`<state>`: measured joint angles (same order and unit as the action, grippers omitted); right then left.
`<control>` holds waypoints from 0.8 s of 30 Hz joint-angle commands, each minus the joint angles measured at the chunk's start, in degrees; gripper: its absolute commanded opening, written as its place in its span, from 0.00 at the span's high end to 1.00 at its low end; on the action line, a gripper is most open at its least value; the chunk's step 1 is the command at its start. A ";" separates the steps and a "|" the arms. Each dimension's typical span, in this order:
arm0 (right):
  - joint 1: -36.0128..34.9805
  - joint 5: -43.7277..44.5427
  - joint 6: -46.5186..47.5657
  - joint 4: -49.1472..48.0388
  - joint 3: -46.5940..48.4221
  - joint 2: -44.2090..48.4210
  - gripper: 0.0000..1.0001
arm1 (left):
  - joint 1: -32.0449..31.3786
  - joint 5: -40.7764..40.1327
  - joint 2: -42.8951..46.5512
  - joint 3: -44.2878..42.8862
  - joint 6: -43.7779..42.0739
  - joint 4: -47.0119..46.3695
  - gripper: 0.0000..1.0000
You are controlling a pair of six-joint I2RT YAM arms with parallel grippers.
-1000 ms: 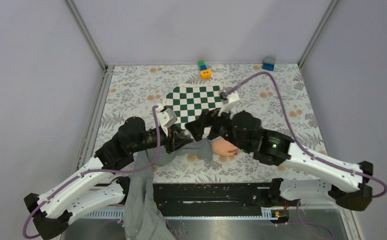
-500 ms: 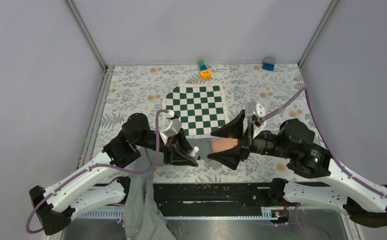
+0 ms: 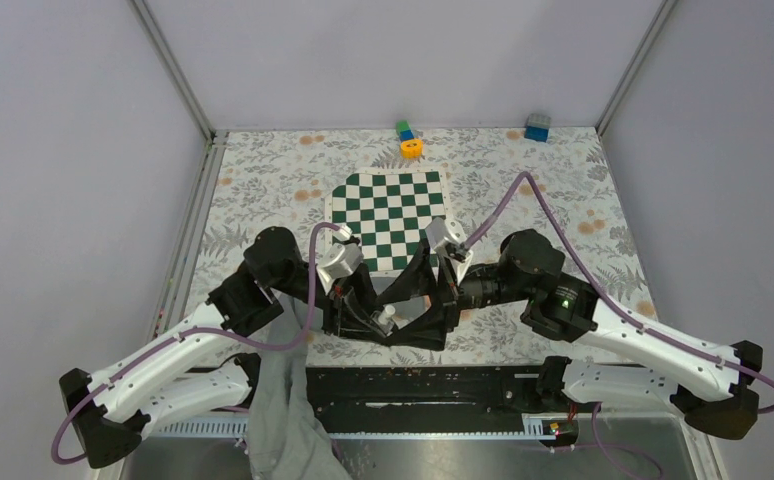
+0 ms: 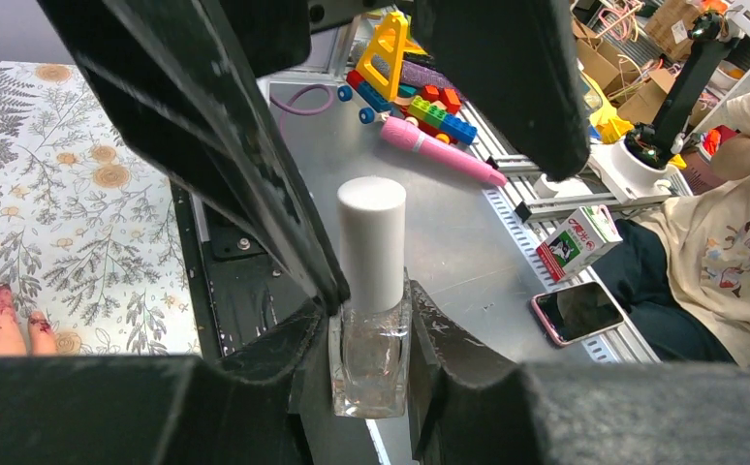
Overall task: Paint the nails
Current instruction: Screw the nail polish bottle.
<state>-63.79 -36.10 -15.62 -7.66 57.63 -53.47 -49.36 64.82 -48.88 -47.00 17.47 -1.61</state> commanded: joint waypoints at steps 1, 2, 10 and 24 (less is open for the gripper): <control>-0.04 -3.69 -2.36 -6.29 -0.71 -0.24 0.28 | -0.22 1.59 0.50 -1.39 0.10 -4.02 1.00; -0.02 -3.71 -2.68 -6.81 -1.13 -0.43 0.30 | -0.28 1.35 0.54 -1.34 0.04 -4.08 1.00; -0.02 -2.27 -4.60 -9.33 -4.00 -0.15 0.58 | -0.29 -0.98 1.55 -0.88 -0.60 -4.37 1.00; -1.14 22.15 -8.60 5.14 -1.02 -1.88 1.00 | 0.23 -24.72 5.47 -1.06 -7.75 5.15 1.00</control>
<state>-63.83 -25.19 -18.59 -11.27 54.11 -53.87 -49.67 54.19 -45.28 -46.28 16.62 1.17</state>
